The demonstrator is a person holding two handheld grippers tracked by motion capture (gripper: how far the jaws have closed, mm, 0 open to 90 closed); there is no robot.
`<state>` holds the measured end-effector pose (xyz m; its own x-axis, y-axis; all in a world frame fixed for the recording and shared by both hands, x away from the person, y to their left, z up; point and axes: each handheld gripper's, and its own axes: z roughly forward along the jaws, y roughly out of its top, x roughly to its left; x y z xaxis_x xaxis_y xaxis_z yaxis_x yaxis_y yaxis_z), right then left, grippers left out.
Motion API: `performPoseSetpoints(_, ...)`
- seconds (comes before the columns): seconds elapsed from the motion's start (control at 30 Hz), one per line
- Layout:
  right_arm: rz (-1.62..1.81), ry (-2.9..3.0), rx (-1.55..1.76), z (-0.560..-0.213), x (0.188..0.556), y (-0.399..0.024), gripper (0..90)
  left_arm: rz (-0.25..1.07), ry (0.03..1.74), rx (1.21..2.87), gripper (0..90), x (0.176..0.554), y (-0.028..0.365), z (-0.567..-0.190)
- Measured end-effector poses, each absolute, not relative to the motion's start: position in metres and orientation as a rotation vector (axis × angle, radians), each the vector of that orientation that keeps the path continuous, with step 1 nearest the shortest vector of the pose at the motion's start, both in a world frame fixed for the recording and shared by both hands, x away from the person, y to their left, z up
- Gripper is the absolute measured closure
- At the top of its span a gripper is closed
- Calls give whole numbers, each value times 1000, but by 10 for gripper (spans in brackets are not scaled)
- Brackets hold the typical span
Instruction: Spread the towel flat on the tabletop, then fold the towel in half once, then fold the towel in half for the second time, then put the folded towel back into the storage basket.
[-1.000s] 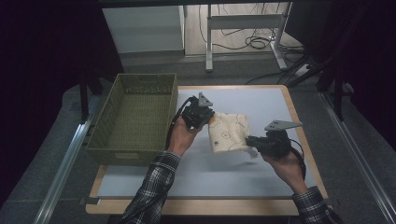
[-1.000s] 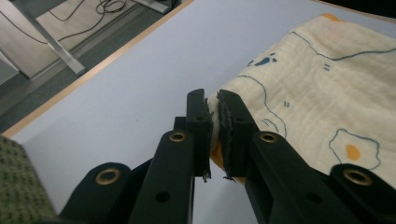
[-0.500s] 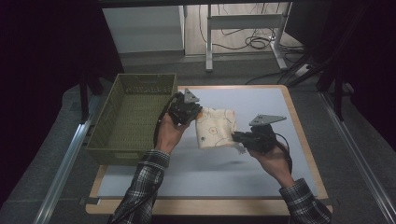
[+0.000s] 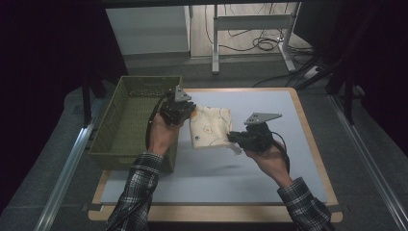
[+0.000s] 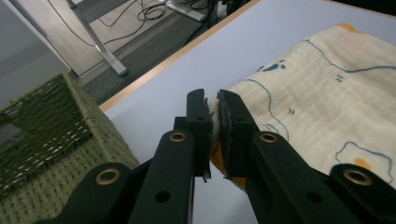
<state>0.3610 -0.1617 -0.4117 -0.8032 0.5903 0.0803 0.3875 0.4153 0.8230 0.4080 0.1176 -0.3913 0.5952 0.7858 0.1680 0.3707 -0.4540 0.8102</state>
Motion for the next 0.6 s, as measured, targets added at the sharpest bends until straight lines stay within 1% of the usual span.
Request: performPoseSetpoints(0.6, 1366, 2466, 807, -386, 372, -125, 834, 768, 951, 2030, 834, 409, 153, -370)
